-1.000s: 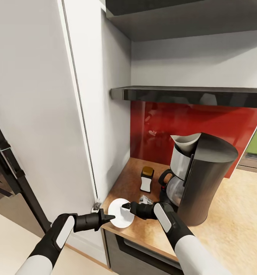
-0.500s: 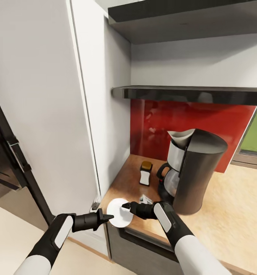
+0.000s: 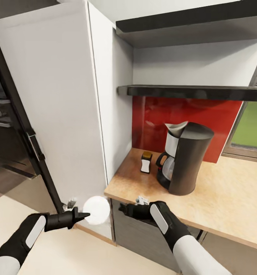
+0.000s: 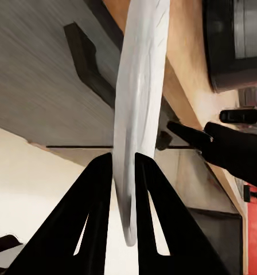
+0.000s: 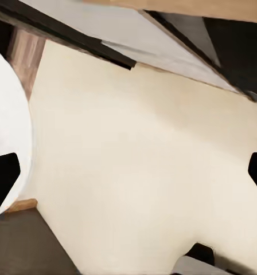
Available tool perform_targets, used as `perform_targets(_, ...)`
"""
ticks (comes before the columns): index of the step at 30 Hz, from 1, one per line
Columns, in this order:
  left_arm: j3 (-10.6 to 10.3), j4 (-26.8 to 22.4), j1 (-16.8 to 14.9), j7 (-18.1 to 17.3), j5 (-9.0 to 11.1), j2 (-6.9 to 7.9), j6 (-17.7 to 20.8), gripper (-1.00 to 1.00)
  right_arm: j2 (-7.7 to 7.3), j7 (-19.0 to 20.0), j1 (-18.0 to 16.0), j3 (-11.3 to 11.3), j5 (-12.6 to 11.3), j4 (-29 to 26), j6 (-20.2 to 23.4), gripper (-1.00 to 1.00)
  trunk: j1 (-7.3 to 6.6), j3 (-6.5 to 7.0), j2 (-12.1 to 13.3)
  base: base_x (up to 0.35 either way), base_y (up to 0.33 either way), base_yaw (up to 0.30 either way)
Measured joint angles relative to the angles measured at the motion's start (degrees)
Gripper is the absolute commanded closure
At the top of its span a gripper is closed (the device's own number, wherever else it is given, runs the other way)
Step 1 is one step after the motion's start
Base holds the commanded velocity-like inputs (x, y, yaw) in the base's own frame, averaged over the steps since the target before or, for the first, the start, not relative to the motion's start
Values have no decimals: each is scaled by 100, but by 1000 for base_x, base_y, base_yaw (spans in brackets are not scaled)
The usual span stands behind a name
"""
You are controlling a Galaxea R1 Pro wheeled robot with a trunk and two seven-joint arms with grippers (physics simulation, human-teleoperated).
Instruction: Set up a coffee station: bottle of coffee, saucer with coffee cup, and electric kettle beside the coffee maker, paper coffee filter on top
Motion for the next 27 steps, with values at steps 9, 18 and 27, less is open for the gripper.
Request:
perform_targets(9,21,0,-5,-860,-2,623,25,100,-1,-9,0,140,-1,-287,6,-100,-2,0,0,-294,157,0)
perform_targets(18,18,-16,-88,-948,21,593,91,100,0,-14,3,332,288,1813,-111,-100,-4,-2,0,-19,12,0)
perform_targets(27,14,-74,-330,-892,126,-288,110,100,-290,-250,442,508,1922,3742,-2381,-100,-4,-2,0,0,0,0)
